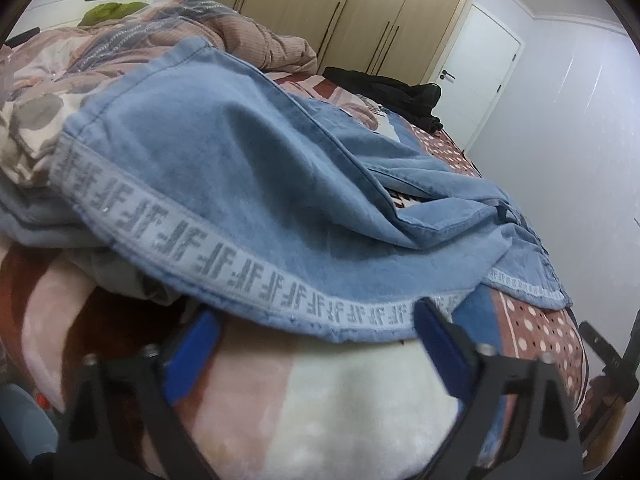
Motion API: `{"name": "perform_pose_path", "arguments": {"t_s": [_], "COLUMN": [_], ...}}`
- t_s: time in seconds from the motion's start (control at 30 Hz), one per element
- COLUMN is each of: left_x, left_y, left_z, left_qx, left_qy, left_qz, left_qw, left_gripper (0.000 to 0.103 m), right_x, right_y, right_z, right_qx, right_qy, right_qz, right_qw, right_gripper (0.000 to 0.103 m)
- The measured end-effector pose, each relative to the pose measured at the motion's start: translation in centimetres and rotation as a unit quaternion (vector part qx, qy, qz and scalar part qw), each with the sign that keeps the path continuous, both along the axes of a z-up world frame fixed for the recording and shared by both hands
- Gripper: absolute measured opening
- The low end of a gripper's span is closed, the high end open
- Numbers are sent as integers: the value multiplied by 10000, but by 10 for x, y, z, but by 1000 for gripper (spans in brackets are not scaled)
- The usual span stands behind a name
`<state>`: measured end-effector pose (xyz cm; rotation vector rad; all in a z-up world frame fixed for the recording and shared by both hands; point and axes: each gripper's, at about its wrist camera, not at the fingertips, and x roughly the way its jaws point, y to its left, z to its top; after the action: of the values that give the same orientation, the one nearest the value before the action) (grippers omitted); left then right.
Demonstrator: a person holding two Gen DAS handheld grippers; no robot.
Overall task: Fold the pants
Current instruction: 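Grasp the waistband edge with the left tool while the right tool grasps the cuff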
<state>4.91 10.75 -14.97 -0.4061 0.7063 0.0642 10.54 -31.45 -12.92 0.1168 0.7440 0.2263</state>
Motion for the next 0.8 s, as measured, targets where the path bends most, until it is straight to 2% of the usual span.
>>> {"name": "perform_pose_path", "arguments": {"t_s": [0.07,0.1,0.13,0.2,0.23,0.3,0.4,0.5,0.57,0.63,0.8], "left_x": [7,10,13,21,25,32,40,44,45,45,44], "left_y": [1,1,2,2,3,6,11,15,19,23,28], "left_z": [2,4,5,9,11,18,26,35,40,44,60], "left_qx": [-82,-115,-127,-129,-107,3,102,288,357,411,685], "left_qy": [-30,-77,-104,-163,-178,-210,-255,-317,-351,-402,-558], "left_qz": [-47,-78,-102,-141,-144,-127,-80,-27,-7,6,-9], "left_qw": [10000,9999,9998,9997,9997,9997,9996,9991,9987,9983,9961], "left_gripper": [80,74,70,54,52,36,22,13,11,9,9], "right_x": [5,8,12,20,24,33,46,58,66,78,101], "right_y": [-3,-5,-6,-11,-12,-16,-21,-28,-30,-34,-53], "right_z": [-6,-10,-13,-19,-22,-25,-28,-30,-31,-32,-33], "right_qx": [95,144,215,479,594,635,713,826,825,881,1198], "right_qy": [143,219,291,396,433,458,493,488,462,457,516], "right_qz": [13,34,51,78,69,-47,-199,-381,-456,-602,-964], "right_qw": [9999,9997,9993,9980,9973,9969,9960,9947,9945,9932,9868], "right_gripper": [100,93,91,90,90,90,89,89,88,83,58]}}
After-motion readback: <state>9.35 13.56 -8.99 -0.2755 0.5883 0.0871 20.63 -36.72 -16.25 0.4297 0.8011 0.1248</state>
